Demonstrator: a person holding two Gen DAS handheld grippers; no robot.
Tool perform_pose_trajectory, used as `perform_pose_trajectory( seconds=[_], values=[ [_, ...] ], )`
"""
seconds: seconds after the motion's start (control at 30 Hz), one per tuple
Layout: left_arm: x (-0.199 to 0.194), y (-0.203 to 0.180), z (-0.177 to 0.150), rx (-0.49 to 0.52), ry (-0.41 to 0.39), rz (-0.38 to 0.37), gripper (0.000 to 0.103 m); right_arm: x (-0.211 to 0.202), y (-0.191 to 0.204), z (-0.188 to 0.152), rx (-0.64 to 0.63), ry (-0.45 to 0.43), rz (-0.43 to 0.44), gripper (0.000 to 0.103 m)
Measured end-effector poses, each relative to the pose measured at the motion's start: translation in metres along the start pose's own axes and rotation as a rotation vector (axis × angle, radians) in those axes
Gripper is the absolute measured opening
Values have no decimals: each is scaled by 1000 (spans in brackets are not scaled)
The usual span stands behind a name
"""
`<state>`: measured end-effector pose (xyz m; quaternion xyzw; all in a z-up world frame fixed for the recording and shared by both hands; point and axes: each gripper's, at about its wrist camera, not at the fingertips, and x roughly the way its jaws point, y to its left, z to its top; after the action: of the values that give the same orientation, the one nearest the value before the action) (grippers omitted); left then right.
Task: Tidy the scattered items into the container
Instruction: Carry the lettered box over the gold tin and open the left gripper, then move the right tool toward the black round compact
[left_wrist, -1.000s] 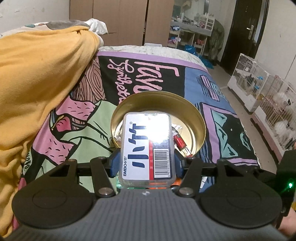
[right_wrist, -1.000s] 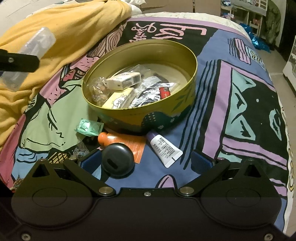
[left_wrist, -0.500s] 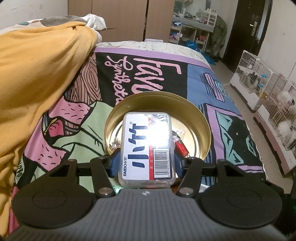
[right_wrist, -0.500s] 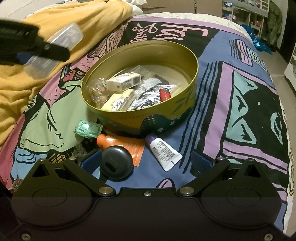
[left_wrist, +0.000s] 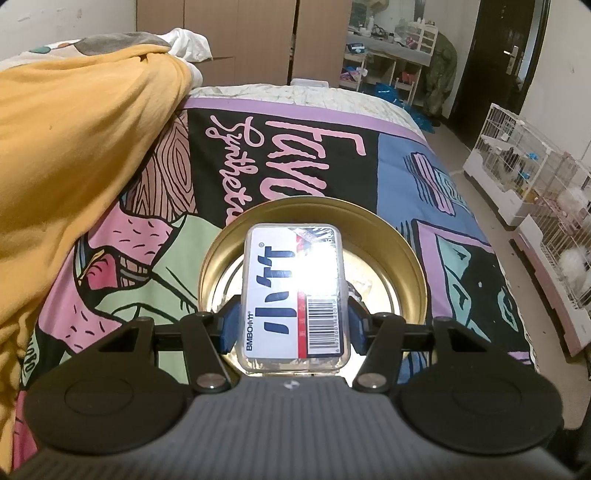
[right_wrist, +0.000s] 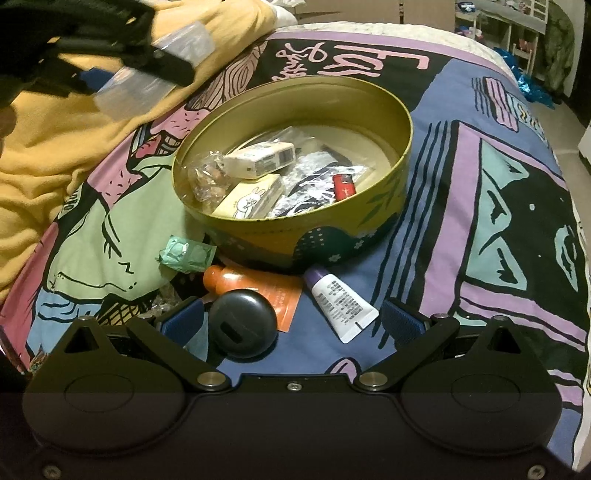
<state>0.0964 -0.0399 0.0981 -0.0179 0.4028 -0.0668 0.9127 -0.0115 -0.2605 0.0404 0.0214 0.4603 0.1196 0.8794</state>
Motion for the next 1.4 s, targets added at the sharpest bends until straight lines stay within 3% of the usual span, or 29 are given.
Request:
perform_pose_trajectory(
  seconds=[0.47, 0.6, 0.8, 1.03, 1.4],
  values=[
    [30, -4, 19, -22, 3, 16, 61, 13, -1, -5, 2, 30, 23, 103],
    [41, -4, 26, -11, -9, 1, 103, 17, 1, -7, -14, 36, 24, 103],
    [32, 16, 14, -40, 12, -18, 103, 20, 6, -9, -37, 33, 55, 103],
    [22, 44, -25, -67, 73, -19, 103, 19, 23, -9, -99, -6, 97, 101],
    [14, 69, -84, -122, 144, 0, 103, 44, 51, -24, -245, 37, 49, 90]
  ],
)
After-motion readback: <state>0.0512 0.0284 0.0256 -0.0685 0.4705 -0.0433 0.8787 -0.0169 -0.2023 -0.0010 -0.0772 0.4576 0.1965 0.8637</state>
